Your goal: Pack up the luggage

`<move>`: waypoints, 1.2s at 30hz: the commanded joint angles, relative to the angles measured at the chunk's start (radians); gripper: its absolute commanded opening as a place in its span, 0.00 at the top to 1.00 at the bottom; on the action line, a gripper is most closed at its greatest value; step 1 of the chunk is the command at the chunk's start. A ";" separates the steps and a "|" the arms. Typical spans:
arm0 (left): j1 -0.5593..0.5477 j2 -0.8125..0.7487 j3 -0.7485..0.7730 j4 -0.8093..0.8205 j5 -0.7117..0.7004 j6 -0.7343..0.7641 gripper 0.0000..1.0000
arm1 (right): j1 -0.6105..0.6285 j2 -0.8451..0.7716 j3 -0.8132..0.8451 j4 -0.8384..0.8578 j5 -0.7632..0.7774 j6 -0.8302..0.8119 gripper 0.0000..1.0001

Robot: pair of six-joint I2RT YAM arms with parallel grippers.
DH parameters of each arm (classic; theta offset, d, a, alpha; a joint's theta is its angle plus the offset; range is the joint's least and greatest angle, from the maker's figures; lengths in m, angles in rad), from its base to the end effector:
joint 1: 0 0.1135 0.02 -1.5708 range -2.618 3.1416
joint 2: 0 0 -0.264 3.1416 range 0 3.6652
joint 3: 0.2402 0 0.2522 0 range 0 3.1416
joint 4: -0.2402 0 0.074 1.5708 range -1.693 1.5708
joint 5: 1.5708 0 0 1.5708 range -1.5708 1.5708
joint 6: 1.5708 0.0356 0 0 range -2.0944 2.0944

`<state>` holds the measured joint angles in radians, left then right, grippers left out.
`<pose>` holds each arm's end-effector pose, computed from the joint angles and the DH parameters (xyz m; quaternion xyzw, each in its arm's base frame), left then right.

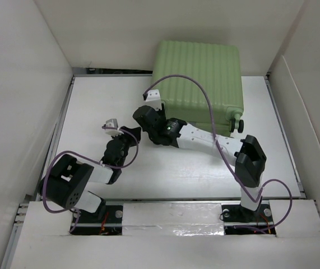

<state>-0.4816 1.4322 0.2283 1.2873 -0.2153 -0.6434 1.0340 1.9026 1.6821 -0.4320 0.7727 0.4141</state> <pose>0.2125 -0.1025 0.1769 -0.1332 0.6645 -0.3287 0.6578 0.2449 0.3630 0.3077 -0.0942 0.8417 0.0189 0.5313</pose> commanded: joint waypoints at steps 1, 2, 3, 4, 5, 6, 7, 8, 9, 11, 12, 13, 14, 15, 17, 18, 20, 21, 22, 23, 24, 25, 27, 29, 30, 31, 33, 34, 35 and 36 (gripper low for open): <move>-0.006 -0.017 -0.012 0.101 0.074 0.019 0.77 | -0.005 -0.065 -0.052 0.103 0.080 0.057 0.71; -0.006 -0.007 -0.018 0.124 0.085 0.019 0.76 | -0.005 -0.086 -0.089 0.136 0.100 0.046 0.77; -0.006 0.005 -0.018 0.139 0.112 0.016 0.74 | 0.010 -0.133 -0.125 0.162 0.103 0.029 0.85; -0.006 0.037 -0.018 0.156 0.138 0.013 0.74 | 0.021 -0.160 -0.155 0.167 0.106 0.040 0.88; -0.006 0.054 -0.018 0.205 0.169 0.013 0.74 | 0.021 -0.184 -0.215 0.161 0.111 0.048 0.89; -0.018 0.071 -0.018 0.231 0.213 0.011 0.75 | 0.031 -0.215 -0.251 0.164 0.112 0.048 0.92; -0.032 0.100 -0.021 0.253 0.246 0.013 0.75 | 0.031 -0.282 -0.287 0.174 0.103 0.052 0.95; -0.044 0.111 -0.024 0.285 0.255 0.022 0.75 | 0.031 -0.324 -0.332 0.199 0.064 0.040 0.96; -0.076 0.119 -0.027 0.297 0.269 0.028 0.75 | 0.031 -0.364 -0.425 0.222 0.051 0.026 0.96; -0.112 0.140 -0.035 0.335 0.275 0.047 0.73 | 0.031 -0.482 -0.501 0.239 0.013 0.031 0.97; -0.130 0.143 -0.037 0.342 0.278 0.062 0.71 | 0.031 -0.517 -0.569 0.245 0.005 0.025 0.97; -0.167 0.142 -0.038 0.346 0.277 0.071 0.69 | 0.031 -0.551 -0.599 0.248 -0.003 0.025 0.98; -0.187 0.137 -0.044 0.351 0.277 0.080 0.67 | 0.021 -0.610 -0.623 0.252 -0.024 0.020 0.98; -0.207 0.129 -0.049 0.357 0.272 0.091 0.64 | 0.021 -0.637 -0.649 0.256 -0.038 0.017 0.98; -0.270 0.093 -0.047 0.331 0.237 0.132 0.61 | 0.021 -0.683 -0.703 0.257 -0.071 0.015 0.99; -0.287 0.076 -0.038 0.299 0.228 0.148 0.59 | 0.021 -0.726 -0.719 0.256 -0.075 0.012 0.99; -0.348 0.033 0.000 0.207 0.176 0.194 0.57 | 0.021 -0.767 -0.754 0.248 -0.087 0.011 1.00; -0.368 0.024 0.012 0.186 0.165 0.208 0.57 | 0.021 -0.802 -0.766 0.249 -0.093 0.005 1.00; -0.388 0.017 0.031 0.164 0.137 0.223 0.57 | 0.021 -0.818 -0.777 0.251 -0.096 0.000 1.00; -0.425 0.013 0.070 0.108 0.110 0.252 0.57 | 0.021 -0.833 -0.797 0.254 -0.104 -0.003 1.00; -0.425 0.014 0.089 0.080 0.078 0.261 0.57 | 0.021 -0.844 -0.808 0.262 -0.105 -0.012 1.00; -0.425 0.026 0.104 0.067 0.048 0.263 0.57 | 0.021 -0.859 -0.815 0.263 -0.105 -0.017 1.00; -0.425 0.043 0.134 0.064 0.021 0.258 0.57 | 0.021 -0.870 -0.820 0.251 -0.099 -0.011 1.00; -0.425 0.068 0.179 0.031 -0.001 0.266 0.57 | 0.021 -0.886 -0.822 0.245 -0.101 -0.017 1.00; -0.425 0.079 0.192 0.027 0.002 0.280 0.57 | 0.021 -0.890 -0.819 0.233 -0.101 -0.018 1.00; -0.425 0.097 0.204 0.024 0.004 0.283 0.57 | 0.021 -0.893 -0.817 0.230 -0.099 -0.017 1.00; -0.425 0.117 0.239 0.012 0.010 0.292 0.57 | 0.012 -0.905 -0.822 0.228 -0.101 -0.017 1.00; -0.425 0.125 0.252 0.004 0.007 0.297 0.57 | 0.012 -0.910 -0.823 0.228 -0.099 -0.018 1.00; -0.425 0.140 0.273 -0.017 0.005 0.301 0.58 | 0.012 -0.918 -0.825 0.230 -0.099 -0.018 1.00; -0.425 0.146 0.279 -0.026 0.002 0.304 0.62 | 0.012 -0.922 -0.826 0.230 -0.102 -0.018 1.00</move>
<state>-0.9085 1.5551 0.4473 1.2827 -0.1825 -0.3820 1.0447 1.0489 0.8337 -0.2893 0.6430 0.4103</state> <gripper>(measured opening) 0.401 0.560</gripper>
